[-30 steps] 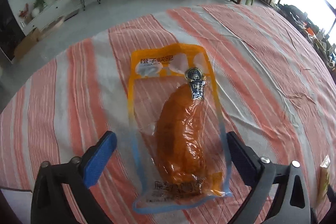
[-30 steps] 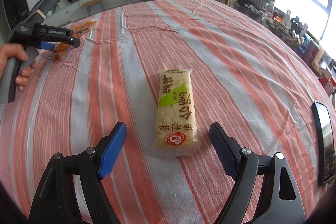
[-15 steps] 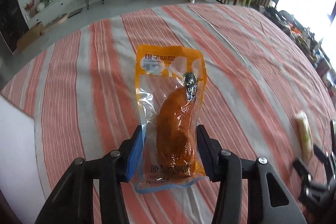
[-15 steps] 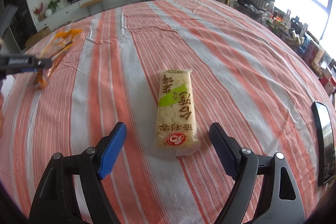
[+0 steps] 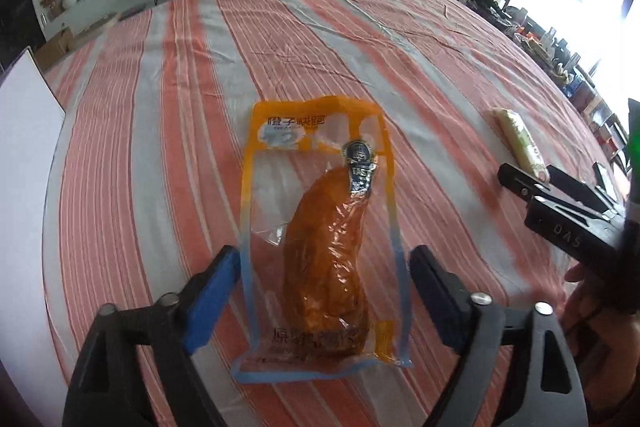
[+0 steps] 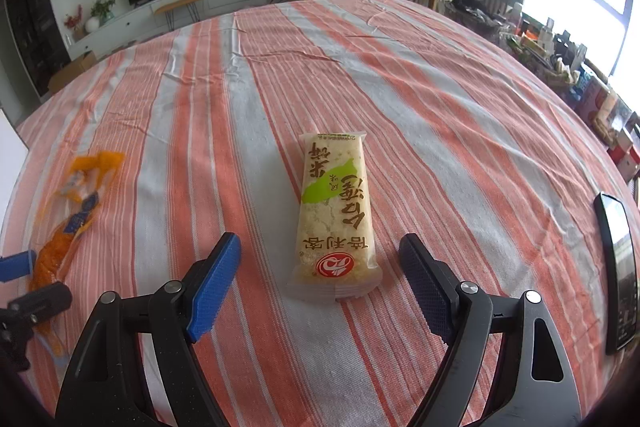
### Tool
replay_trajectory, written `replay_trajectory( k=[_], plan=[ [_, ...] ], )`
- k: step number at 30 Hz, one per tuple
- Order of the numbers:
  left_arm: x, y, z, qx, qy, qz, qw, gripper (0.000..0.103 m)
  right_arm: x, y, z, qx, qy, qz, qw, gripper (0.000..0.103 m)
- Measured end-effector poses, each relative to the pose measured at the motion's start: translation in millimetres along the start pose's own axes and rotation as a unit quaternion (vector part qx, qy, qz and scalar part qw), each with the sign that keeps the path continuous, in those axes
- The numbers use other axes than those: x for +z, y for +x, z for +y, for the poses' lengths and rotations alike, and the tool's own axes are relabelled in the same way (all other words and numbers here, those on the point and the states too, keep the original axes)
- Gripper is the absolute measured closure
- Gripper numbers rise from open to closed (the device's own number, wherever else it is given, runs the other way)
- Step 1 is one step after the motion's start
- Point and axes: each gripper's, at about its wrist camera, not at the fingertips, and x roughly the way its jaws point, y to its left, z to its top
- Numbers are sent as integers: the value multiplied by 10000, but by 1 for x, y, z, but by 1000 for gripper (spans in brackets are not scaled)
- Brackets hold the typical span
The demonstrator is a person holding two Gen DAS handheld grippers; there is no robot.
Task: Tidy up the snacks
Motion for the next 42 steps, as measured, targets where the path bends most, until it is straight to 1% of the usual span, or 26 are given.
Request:
replay_trajectory(
  k=[2,4,5,7,9,15,42],
  plan=[
    [-3,5,-3,150,139,-104,9997,9,0,0,0,0,0,-1,10000,19],
    [-5,10,-4,353,316,-158,9988,2,0,0,0,0,1,0,10000,19],
    [-6,11,-4,368,383,-188,9984,0,0,0,0,0,1,1,10000,19],
    [-8,11,-1,355,334,-345,9982,0,0,0,0,0,2,0,10000,19],
    [-10,11,0,349,333,-420,9980,0,0,0,0,-1,2,1,10000,19],
    [-8,9,2,362,315,-484,9977,0,0,0,0,-2,4,2,10000,19],
    [-10,9,1,389,282,-526,9975,0,0,0,0,-19,11,9,10000,19]
  ],
)
